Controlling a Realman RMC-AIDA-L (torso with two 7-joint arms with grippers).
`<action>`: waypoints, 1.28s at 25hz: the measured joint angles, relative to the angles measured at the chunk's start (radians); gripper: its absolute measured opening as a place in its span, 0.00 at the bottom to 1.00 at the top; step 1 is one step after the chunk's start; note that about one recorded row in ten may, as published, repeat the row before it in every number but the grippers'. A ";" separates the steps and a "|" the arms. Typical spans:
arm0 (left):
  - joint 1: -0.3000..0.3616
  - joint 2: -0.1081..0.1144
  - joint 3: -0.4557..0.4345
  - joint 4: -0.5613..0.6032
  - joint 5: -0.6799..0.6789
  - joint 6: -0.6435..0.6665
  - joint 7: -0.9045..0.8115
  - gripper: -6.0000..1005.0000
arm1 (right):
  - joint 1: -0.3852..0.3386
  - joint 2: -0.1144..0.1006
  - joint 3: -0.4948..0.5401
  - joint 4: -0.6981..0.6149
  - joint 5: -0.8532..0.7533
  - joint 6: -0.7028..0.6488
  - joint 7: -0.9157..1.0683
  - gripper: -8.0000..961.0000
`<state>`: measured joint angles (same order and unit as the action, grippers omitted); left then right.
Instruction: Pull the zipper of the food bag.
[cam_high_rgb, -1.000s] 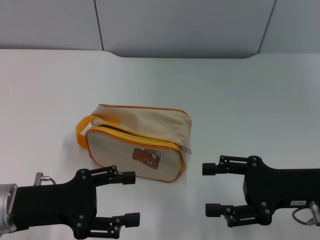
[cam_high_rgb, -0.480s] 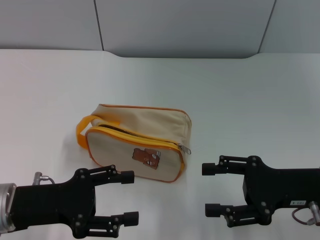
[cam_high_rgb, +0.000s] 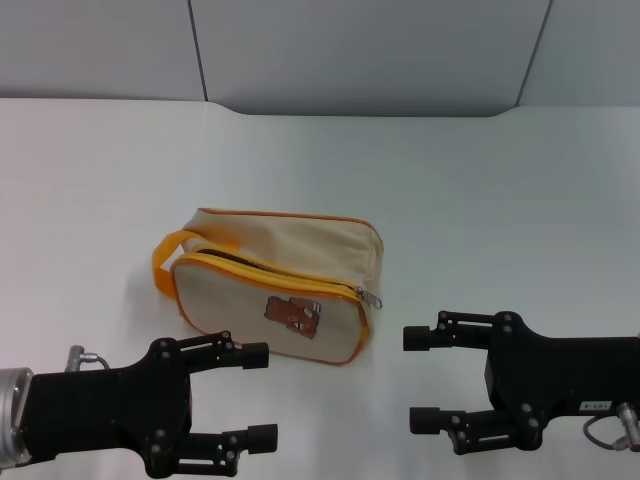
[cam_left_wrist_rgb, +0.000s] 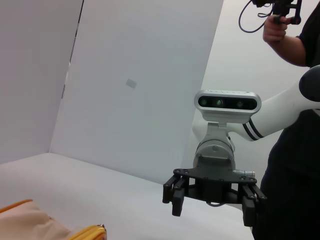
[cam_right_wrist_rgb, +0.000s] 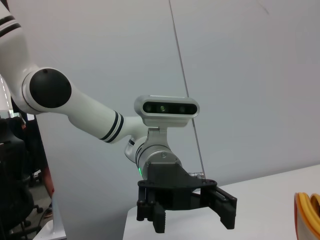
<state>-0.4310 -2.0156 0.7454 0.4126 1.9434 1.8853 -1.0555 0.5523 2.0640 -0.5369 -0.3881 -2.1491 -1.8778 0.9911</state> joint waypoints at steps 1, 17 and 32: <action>0.000 0.000 0.000 0.000 0.000 0.000 0.000 0.82 | 0.000 0.000 0.000 0.000 0.000 0.000 0.000 0.81; -0.003 0.000 0.000 0.000 0.000 0.000 -0.004 0.82 | 0.000 0.001 0.000 0.000 0.000 -0.001 0.000 0.81; 0.000 0.000 0.000 0.000 0.000 0.001 -0.001 0.82 | 0.000 0.001 0.000 0.000 0.000 -0.003 0.000 0.81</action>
